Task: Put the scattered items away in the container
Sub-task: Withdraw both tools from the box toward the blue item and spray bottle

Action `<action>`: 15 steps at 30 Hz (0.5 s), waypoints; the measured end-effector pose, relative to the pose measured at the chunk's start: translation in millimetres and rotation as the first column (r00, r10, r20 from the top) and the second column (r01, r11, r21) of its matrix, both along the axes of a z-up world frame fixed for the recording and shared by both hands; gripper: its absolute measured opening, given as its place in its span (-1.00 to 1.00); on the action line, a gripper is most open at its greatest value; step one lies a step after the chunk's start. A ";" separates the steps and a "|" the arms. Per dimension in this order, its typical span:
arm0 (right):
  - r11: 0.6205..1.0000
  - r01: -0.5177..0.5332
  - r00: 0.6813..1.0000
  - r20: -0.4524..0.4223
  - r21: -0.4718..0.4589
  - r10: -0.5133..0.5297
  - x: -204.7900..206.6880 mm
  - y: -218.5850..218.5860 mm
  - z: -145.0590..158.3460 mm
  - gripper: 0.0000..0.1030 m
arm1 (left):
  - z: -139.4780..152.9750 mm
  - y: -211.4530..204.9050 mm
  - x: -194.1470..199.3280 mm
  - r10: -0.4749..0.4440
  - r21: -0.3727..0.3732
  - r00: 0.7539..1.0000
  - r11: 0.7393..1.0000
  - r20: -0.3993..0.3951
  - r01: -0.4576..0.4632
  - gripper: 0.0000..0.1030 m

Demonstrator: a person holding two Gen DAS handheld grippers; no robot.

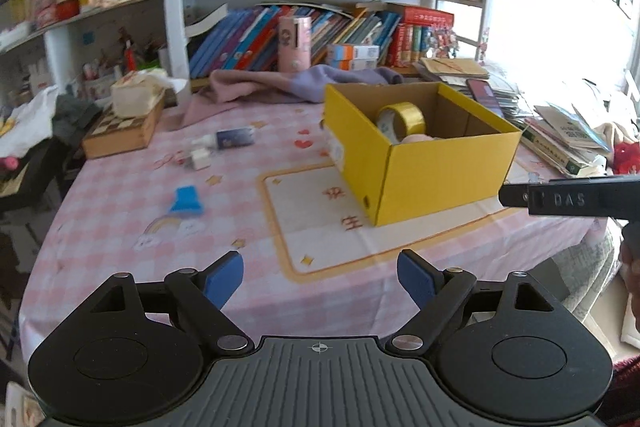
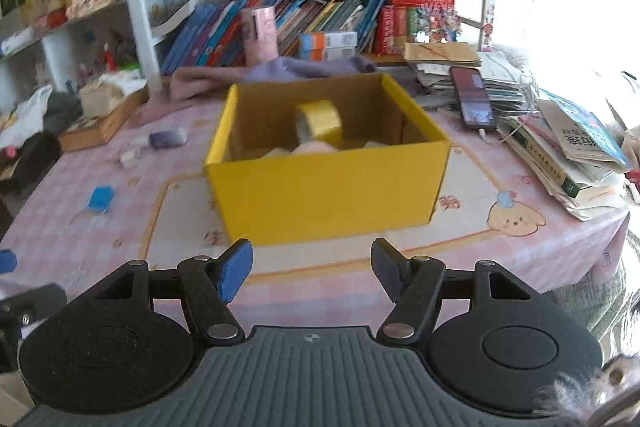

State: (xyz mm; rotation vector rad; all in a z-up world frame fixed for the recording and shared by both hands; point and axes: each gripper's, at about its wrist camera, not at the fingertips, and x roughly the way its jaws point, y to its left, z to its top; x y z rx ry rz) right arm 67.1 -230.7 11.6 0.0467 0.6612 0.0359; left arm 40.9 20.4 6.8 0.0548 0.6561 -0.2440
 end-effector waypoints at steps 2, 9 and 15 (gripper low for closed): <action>1.000 -0.018 1.000 -0.009 -0.006 0.018 -6.6 9.1 -1.4 0.27 | -1.4 5.7 -4.2 0.010 -0.001 1.000 1.000 -0.006 -0.010 0.69; 0.997 -0.080 0.995 -0.057 -0.008 0.079 -17.2 34.6 -6.8 0.33 | -6.2 24.8 -14.4 0.056 -0.002 0.998 0.998 -0.033 -0.056 0.69; 0.987 -0.161 0.985 -0.063 -0.023 0.160 -20.9 59.7 -6.6 0.38 | -8.0 41.6 -21.2 0.102 0.001 0.993 0.995 -0.052 -0.102 0.70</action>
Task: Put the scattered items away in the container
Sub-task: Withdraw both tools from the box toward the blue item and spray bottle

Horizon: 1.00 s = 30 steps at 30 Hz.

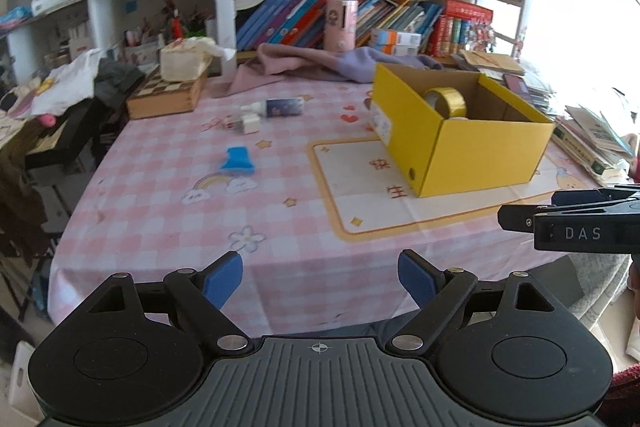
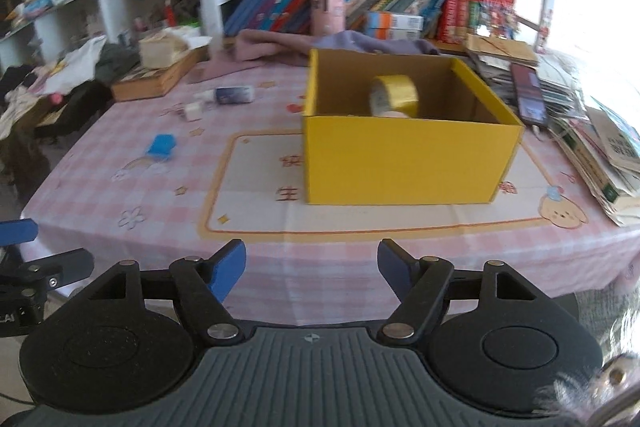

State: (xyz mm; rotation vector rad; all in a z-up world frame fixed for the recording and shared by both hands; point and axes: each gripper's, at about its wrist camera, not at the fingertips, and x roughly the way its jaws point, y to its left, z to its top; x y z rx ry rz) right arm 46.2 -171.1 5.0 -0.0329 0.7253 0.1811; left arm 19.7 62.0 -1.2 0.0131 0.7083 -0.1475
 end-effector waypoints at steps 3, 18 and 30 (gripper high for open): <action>0.999 -0.039 0.999 -0.004 -0.005 0.039 0.0 12.6 -0.4 0.39 | -0.2 7.5 -3.5 0.021 0.004 1.000 1.000 -0.002 -0.021 0.70; 0.985 -0.171 0.985 -0.003 -0.010 0.171 21.2 50.4 -0.9 0.41 | -4.8 30.8 6.5 0.095 0.020 0.995 0.995 -0.032 -0.095 0.70; 0.969 -0.243 0.970 -0.003 -0.043 0.244 59.9 83.0 -11.7 0.42 | -18.5 40.1 42.1 0.103 0.030 0.992 0.994 -0.066 -0.101 0.70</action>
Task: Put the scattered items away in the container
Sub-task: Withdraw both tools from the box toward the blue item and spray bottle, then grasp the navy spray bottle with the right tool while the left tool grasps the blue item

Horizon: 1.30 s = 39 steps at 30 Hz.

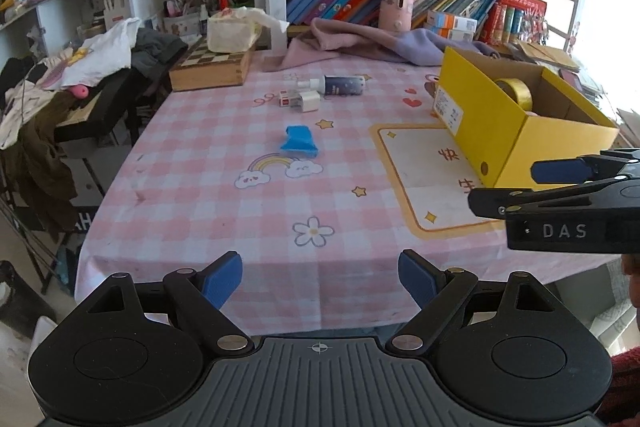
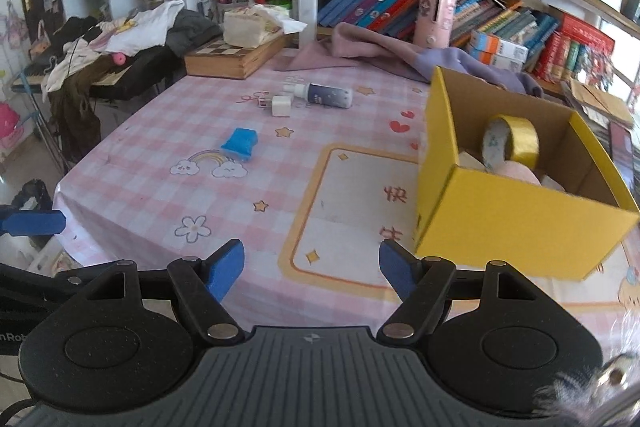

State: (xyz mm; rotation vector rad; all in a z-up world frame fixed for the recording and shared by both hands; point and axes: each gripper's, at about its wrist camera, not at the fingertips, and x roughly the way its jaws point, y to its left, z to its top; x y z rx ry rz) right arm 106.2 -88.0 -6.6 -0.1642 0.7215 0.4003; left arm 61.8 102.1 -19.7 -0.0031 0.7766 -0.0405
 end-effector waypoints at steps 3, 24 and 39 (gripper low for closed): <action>1.000 -0.015 1.000 0.002 -0.006 0.015 14.5 8.6 -3.5 0.42 | -3.0 4.9 11.9 0.013 -0.001 1.000 1.000 -0.003 -0.013 0.70; 0.997 -0.075 0.996 -0.048 0.001 0.075 141.3 42.6 -9.0 0.42 | -12.2 15.6 117.0 0.019 -0.041 0.999 0.999 -0.031 -0.021 0.70; 0.993 -0.114 0.989 -0.100 -0.006 0.113 246.3 68.1 -7.3 0.40 | -31.5 11.8 191.2 0.012 -0.034 0.995 0.999 -0.096 -0.015 0.69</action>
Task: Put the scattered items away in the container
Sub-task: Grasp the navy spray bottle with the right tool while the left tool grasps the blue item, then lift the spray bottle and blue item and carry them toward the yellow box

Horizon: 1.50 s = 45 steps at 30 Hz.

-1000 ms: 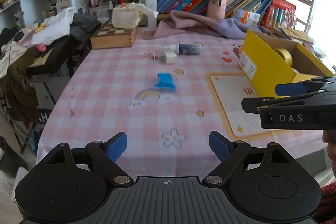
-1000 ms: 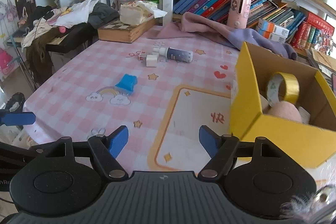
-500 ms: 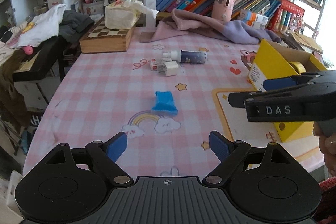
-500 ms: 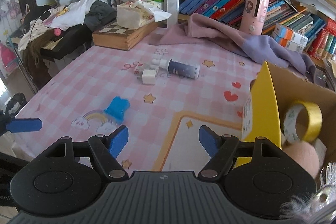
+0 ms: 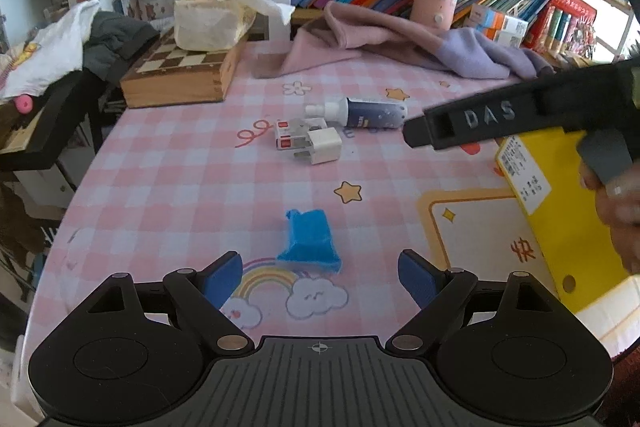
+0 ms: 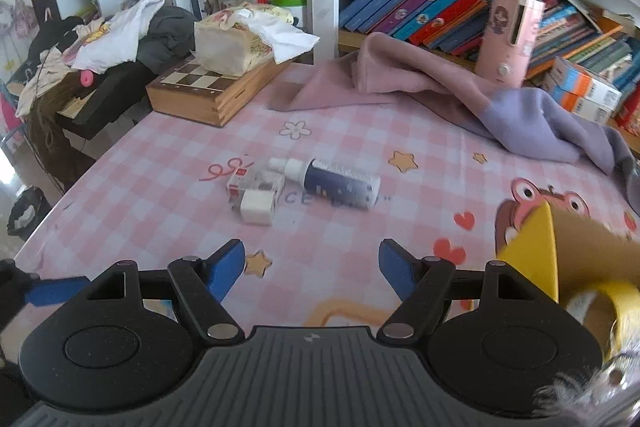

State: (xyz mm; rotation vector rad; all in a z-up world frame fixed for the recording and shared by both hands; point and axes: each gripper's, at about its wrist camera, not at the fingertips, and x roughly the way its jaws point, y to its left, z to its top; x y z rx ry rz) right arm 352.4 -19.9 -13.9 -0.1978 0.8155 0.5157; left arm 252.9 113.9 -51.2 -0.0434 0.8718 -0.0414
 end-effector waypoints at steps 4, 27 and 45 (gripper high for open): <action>0.996 -0.058 0.998 0.002 -0.063 0.058 23.4 10.2 -5.8 0.39 | -8.8 0.6 14.9 -0.004 0.004 1.000 1.000 -0.010 0.004 0.67; 0.806 -0.495 0.862 -0.068 -0.323 0.503 127.9 69.4 -68.9 -0.16 | -38.2 13.5 52.2 0.051 -0.052 0.993 0.997 -0.106 -0.056 -0.35; 0.939 -0.314 0.936 -0.214 -0.142 0.281 123.6 49.6 -68.7 -0.41 | -39.3 12.7 57.6 0.017 -0.038 0.994 0.999 -0.112 -0.021 -0.41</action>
